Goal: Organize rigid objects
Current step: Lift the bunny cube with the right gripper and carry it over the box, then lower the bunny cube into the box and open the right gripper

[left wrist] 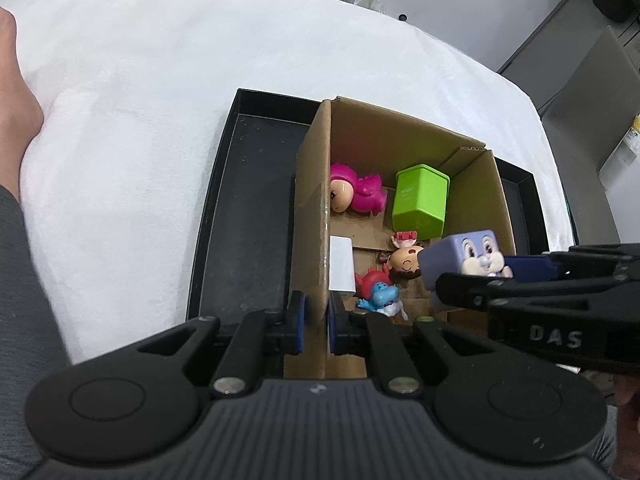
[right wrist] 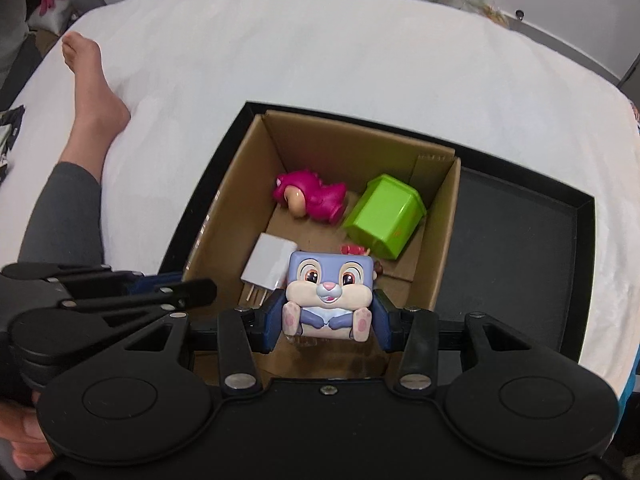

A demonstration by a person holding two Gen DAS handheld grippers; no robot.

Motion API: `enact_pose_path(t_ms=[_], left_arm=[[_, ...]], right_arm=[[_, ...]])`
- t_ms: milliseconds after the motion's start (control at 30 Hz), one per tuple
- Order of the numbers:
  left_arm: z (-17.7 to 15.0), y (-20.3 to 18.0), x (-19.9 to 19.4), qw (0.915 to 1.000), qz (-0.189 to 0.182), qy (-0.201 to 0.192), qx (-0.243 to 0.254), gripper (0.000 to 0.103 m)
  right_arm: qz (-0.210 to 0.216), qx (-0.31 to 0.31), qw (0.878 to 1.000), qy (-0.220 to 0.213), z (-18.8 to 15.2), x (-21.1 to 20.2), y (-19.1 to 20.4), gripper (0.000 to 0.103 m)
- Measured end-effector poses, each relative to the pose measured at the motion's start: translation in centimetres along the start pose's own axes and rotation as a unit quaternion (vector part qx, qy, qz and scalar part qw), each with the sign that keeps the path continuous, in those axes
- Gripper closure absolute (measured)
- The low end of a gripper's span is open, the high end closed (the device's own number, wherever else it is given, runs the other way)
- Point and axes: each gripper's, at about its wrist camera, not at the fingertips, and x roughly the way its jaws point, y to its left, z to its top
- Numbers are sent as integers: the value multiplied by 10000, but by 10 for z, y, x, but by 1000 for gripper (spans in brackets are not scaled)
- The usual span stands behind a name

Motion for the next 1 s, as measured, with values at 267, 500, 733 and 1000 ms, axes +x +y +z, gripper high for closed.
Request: enact_pose_path(t_ms=[267,500,733,1000], left_arm=[[0,3,0,9999,-86,39,-38,92],[1,1,1,10000,-50,39,-29,92],[3,-2,1,9999,0,110,-38,92],[6,-10,-11,9999,69,140,-32,92]], right_arm=[[-219,-85,9996,180,-6,19,4,59],[-165,42,9999,1,-4,11,-5,58],[-25,138,9998,-144,-8,-1,-12,58],[218,413,9987,-209,-20,-9,-28,54]])
